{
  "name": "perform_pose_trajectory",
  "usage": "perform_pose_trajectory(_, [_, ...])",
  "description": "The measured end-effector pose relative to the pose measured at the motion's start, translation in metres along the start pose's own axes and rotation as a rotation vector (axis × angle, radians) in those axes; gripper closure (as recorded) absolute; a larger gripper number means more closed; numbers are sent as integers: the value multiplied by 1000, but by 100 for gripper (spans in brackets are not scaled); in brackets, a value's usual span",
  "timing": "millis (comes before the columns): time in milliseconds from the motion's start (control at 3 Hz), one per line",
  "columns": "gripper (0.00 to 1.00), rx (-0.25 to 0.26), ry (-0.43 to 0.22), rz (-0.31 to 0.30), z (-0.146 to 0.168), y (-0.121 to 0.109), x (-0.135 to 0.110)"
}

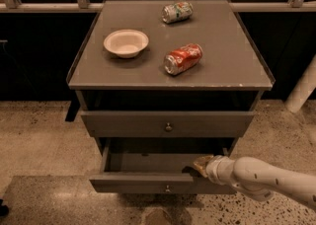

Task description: Open middle drawer

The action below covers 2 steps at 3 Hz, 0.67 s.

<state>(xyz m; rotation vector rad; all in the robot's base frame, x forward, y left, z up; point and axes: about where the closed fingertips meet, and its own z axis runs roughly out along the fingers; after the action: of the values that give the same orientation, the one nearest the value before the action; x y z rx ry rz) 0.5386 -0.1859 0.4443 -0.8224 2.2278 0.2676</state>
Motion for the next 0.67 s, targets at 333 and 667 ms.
perform_pose_trajectory(333, [100,-8,12,7,2,2,6])
perform_pose_trajectory(667, [100,-27,43,12,9,6,15])
